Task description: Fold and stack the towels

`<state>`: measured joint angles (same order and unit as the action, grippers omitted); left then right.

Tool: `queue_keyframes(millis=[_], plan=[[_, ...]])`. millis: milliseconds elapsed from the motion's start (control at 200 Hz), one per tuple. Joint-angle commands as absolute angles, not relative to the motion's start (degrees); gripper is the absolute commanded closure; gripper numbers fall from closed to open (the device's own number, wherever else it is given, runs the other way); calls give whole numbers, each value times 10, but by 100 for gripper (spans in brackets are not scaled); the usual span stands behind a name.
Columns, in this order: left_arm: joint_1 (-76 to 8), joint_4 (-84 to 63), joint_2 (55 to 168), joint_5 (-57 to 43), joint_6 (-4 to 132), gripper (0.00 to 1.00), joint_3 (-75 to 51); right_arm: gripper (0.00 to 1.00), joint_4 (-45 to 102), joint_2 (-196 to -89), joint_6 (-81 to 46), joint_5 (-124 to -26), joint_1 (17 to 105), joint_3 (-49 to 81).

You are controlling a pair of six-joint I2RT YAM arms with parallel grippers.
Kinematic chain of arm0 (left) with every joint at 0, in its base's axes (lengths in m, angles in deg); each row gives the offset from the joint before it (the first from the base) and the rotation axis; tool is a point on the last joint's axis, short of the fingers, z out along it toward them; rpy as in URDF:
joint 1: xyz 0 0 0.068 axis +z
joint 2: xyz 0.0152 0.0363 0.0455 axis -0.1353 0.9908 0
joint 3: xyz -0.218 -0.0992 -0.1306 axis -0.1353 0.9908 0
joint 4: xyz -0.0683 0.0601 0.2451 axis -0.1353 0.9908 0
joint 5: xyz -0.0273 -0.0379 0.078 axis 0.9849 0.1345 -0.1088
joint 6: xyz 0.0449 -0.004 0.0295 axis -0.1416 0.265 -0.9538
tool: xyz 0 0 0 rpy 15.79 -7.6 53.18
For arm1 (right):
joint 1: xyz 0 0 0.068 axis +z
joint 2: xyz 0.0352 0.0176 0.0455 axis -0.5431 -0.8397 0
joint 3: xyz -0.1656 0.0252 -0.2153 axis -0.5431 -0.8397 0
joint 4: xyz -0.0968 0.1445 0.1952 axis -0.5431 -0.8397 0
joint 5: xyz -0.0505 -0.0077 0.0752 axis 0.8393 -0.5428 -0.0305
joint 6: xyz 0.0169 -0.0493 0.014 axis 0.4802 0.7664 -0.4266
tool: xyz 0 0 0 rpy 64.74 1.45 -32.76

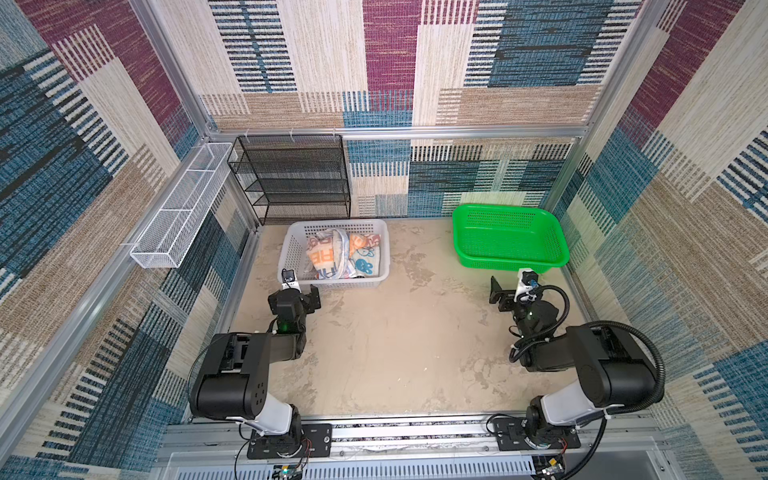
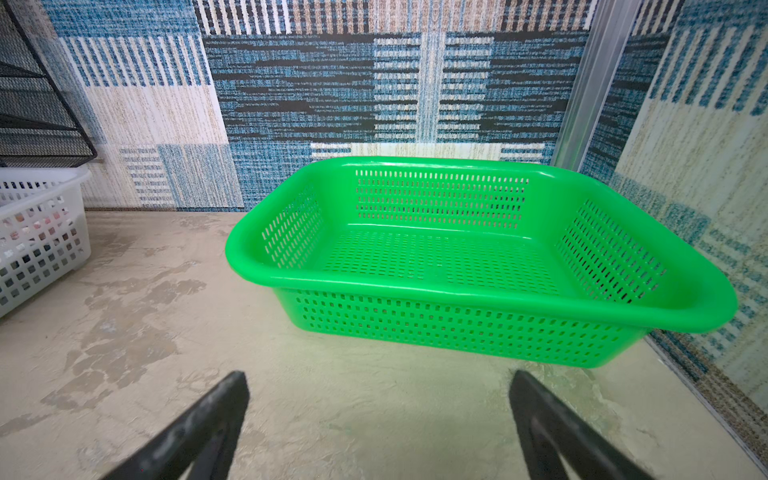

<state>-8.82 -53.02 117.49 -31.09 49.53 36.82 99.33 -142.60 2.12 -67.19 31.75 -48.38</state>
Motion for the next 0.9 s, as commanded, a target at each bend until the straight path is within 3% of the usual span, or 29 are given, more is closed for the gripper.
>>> queue_keyframes(millis=[0,716,896], plan=[[-88,-541,1176,-309,491,1,366,0,998,-1425,18,-673,318,-483],[-89,-548,1171,-311,488,4,370,0,1001,-1423,19,-678,318,-487],[-91,-586,1150,-304,484,5,401,0,922,-1366,13,-662,318,-471]])
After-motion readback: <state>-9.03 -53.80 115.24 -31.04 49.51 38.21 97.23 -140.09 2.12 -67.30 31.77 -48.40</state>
